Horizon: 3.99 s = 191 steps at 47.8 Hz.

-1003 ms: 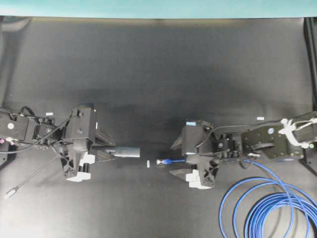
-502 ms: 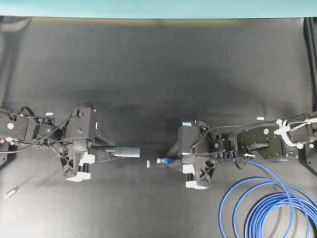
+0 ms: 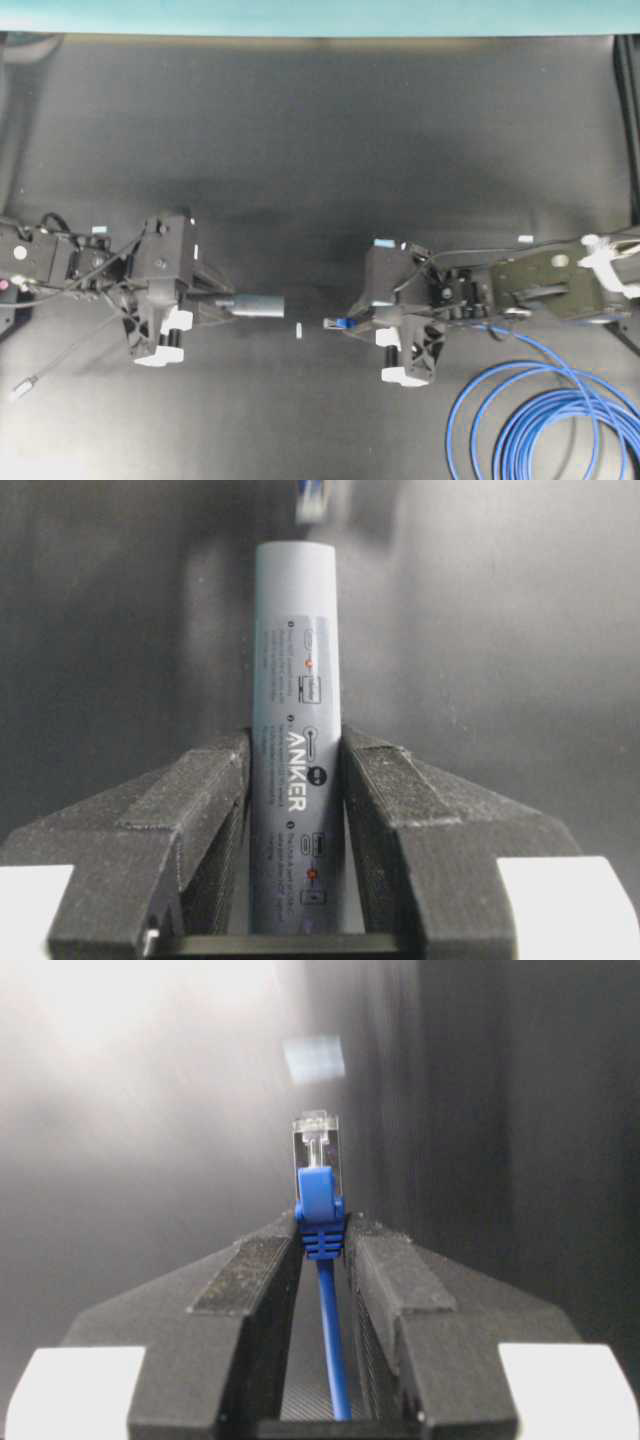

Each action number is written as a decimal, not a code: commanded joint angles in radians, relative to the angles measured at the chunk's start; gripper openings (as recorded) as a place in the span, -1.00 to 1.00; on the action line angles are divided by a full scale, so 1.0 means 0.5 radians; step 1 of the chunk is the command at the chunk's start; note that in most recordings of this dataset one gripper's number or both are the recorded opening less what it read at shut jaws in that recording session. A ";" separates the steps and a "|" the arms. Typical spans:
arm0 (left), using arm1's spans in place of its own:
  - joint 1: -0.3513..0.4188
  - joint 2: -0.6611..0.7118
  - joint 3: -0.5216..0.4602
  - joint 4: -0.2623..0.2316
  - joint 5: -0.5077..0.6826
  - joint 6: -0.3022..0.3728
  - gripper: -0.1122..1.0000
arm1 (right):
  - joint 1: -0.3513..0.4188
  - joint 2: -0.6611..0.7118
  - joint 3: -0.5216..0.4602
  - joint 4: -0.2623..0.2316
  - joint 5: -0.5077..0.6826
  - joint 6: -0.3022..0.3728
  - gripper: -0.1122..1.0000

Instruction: Insert the LAN cable into the hub.

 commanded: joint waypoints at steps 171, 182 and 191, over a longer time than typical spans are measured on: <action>0.018 0.190 -0.264 0.006 0.202 0.138 -0.29 | -0.021 0.052 -0.377 -0.147 0.512 0.006 0.58; 0.025 0.199 -0.285 0.006 0.359 0.138 -0.29 | -0.012 -0.006 -0.267 -0.126 0.503 0.034 0.70; 0.031 0.233 -0.288 0.006 0.353 0.120 -0.28 | -0.018 -0.061 -0.199 -0.126 0.469 0.064 0.70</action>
